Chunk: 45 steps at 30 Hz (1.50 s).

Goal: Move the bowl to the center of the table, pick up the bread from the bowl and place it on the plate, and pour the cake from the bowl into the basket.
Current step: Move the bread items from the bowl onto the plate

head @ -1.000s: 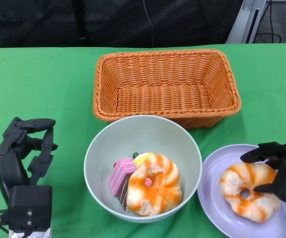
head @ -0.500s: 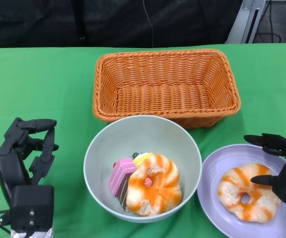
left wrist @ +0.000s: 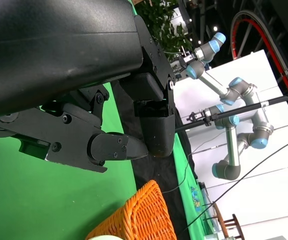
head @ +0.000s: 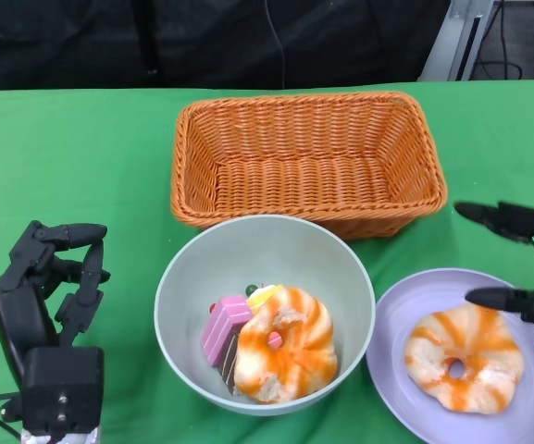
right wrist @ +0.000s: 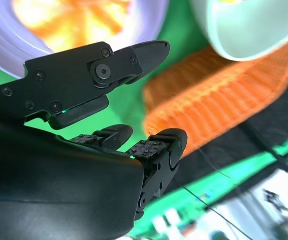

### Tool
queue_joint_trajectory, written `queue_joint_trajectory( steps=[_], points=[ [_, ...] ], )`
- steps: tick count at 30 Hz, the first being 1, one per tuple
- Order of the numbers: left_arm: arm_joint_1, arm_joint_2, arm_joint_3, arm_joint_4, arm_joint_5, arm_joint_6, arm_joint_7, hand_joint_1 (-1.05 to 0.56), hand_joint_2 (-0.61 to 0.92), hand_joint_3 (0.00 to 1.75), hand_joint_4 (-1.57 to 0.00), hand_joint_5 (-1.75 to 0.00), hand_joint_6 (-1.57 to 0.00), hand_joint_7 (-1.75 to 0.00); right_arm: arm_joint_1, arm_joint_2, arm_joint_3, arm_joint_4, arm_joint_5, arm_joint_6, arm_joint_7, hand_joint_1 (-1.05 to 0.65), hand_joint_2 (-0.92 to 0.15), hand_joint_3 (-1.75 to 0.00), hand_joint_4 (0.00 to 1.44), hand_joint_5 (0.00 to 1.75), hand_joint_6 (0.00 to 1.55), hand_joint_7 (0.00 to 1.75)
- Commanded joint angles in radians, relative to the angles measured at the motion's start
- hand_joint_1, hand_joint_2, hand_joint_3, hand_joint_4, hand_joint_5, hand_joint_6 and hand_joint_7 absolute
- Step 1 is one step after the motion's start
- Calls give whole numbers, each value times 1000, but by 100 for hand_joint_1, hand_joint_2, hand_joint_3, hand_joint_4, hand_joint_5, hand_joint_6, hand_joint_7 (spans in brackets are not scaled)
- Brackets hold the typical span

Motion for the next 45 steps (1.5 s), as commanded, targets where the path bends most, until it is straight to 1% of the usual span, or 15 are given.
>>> queue_joint_trajectory(
  steps=[1, 7, 12, 15, 18, 21, 23, 28, 31, 34, 37, 39, 41, 43, 45],
  points=[
    [8, 13, 2, 0, -5, -5, 1, -18, 92, 32, -86, -134, -84, -104, 5, -3, -4, -71, 7, -4, 8, -59, -89, 0, 67, 8, 50, 2],
    [13, 10, 0, -6, -4, -5, 1, -18, 92, 32, -87, -133, -85, -104, -47, 8, 29, -89, 27, -45, 39, -57, -88, 0, 69, 8, 54, 3],
    [18, 11, -3, -11, 2, 0, 4, -19, 92, 32, -87, -132, -84, -103, -115, 41, 69, -89, 27, -46, 55, -58, -85, 0, 70, 8, 58, 3],
    [23, 9, -5, -19, -1, 2, 0, -19, 92, 32, -87, -132, -84, -103, -142, 57, 88, -74, 25, -66, 56, -57, -84, 0, 71, 8, 59, 3],
    [24, 8, -7, -25, 1, 10, 7, -19, 92, 32, -87, -132, -84, -103, -189, 67, 129, -57, 10, -66, 82, -57, -83, 0, 72, 9, 61, 3],
    [23, 9, -8, -22, -11, -10, -9, -19, 92, 31, -87, -132, -84, -103, -223, 82, 174, -43, -40, -57, 82, -60, -84, 0, 74, 9, 62, 3],
    [24, 8, -8, -20, -51, -26, -58, -19, 92, 31, -85, -134, -83, -104, -236, 95, 198, -28, -64, -60, 76, -62, -84, 0, 75, 9, 62, 2],
    [32, -4, -3, -35, -216, -60, -261, -21, 91, 30, -81, -134, -82, -105, -274, 106, 241, 21, -106, -61, 88, -62, -86, -1, 74, 7, 60, 1],
    [39, -18, 3, -63, -295, -50, -355, -25, 91, 25, -83, -132, -86, -100, -281, 112, 256, 25, -130, -52, 87, -62, -87, -1, 76, 8, 61, 1],
    [47, -36, 11, -99, -382, -20, -456, -26, 90, 21, -84, -132, -88, -98, -291, 107, 279, 32, -180, -36, 91, -63, -87, 0, 77, 8, 61, 0],
    [56, -50, 18, -131, -411, -3, -499, -25, 92, 20, -86, -133, -90, -98, -295, 102, 302, 20, -231, 20, 113, -65, -89, -1, 76, 7, 59, 0],
    [59, -57, 22, -149, -405, 3, -504, -25, 92, 21, -86, -133, -91, -98, -295, 98, 317, -2, -277, 73, 136, -66, -91, -1, 75, 6, 57, 0],
    [60, -63, 23, -162, -406, 8, -517, -24, 92, 22, -84, -135, -90, -99, -297, 93, 339, -24, -344, 119, 148, -68, -91, -2, 75, 6, 57, 0],
    [61, -70, 25, -173, -405, 11, -527, -22, 92, 25, -81, -137, -88, -99, -299, 92, 357, -40, -404, 153, 157, -70, -92, -3, 75, 5, 56, 0],
    [60, -80, 29, -179, -393, 8, -517, -21, 91, 25, -81, -137, -88, -100, -298, 97, 371, -41, -439, 166, 151, -69, -92, -2, 74, 4, 56, 0]
  ],
)
